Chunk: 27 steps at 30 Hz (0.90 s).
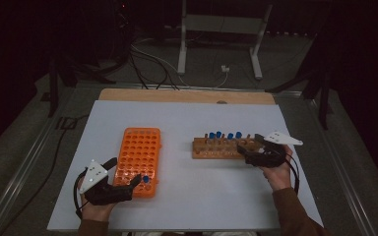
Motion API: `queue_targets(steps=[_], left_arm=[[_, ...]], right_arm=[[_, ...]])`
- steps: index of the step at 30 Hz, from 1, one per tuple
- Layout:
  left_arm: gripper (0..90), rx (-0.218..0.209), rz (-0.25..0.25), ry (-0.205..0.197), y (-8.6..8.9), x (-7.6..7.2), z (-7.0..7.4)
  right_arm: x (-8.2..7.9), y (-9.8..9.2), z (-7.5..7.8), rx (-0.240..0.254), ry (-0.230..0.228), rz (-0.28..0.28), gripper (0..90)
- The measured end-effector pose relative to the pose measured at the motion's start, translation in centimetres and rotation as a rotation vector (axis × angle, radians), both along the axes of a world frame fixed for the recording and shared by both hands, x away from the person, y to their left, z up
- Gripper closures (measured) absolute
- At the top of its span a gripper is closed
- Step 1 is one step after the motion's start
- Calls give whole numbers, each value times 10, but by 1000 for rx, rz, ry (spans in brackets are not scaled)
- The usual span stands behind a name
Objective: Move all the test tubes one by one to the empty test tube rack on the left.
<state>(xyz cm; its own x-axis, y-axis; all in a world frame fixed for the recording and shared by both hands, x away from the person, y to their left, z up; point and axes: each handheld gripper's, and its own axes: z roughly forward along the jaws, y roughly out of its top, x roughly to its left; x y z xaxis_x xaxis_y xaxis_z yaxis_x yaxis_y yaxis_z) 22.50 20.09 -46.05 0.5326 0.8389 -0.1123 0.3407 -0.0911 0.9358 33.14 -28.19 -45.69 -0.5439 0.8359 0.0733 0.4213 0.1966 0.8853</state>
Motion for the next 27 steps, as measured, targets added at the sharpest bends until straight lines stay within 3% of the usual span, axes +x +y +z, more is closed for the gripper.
queue_targets(steps=[7, 13, 20, 27], left_arm=[[18, 12, 22, 14, 1, 6, -3], [18, 4, 51, 23, 6, 12, -6], [18, 10, 46, 27, 5, 14, -7], [18, 11, 42, 34, 5, 14, -7]], right_arm=[[11, 10, -5, -16, 19, 11, 253], [16, 18, -7, -45, 13, 27, 495], [18, 22, -9, -54, -9, 57, 730], [18, 23, -10, -51, -7, 61, 765]])
